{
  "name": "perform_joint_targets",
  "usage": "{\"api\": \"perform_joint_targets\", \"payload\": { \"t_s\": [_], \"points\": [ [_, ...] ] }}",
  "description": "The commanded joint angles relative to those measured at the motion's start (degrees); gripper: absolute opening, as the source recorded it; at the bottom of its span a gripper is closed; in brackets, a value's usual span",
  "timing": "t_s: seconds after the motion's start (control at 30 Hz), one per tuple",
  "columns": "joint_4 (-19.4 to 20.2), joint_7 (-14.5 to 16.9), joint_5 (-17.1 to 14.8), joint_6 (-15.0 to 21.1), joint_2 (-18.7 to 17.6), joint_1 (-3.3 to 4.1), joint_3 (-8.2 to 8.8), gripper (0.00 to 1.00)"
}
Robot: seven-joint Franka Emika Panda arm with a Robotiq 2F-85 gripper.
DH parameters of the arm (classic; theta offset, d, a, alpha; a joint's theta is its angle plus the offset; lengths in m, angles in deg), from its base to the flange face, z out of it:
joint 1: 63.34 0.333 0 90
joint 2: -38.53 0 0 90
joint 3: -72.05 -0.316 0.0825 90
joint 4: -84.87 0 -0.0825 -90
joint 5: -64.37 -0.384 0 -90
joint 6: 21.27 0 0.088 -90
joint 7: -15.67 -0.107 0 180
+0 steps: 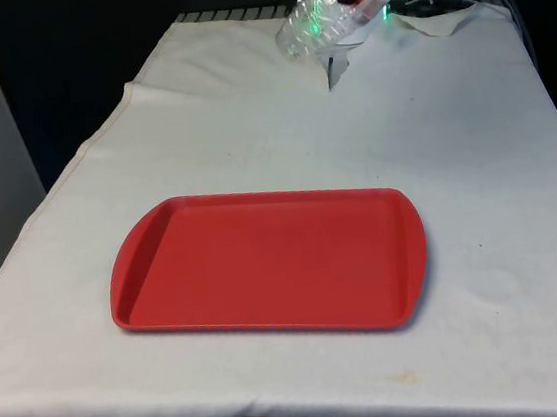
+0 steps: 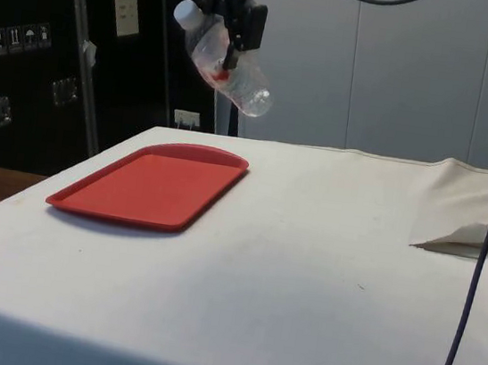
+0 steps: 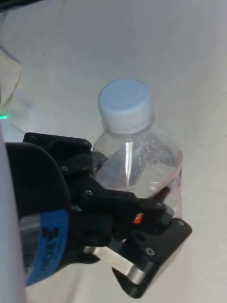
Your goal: Place the bottle upright on the tray.
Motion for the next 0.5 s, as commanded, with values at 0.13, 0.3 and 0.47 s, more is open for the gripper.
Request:
{"api": "perform_joint_targets", "payload": {
  "t_s": [0.13, 0.3, 0.47],
  "points": [
    [-0.29, 2.12, -3.61, 1.26, -0.23, 0.0, 0.8, 0.35],
    [-0.4, 3.44, -6.07, 2.01, -0.23, 0.0, 1.32, 0.35],
    [-0.57, 4.53, -8.42, 2.75, -0.34, 0.0, 1.72, 0.35]
  ]
}}
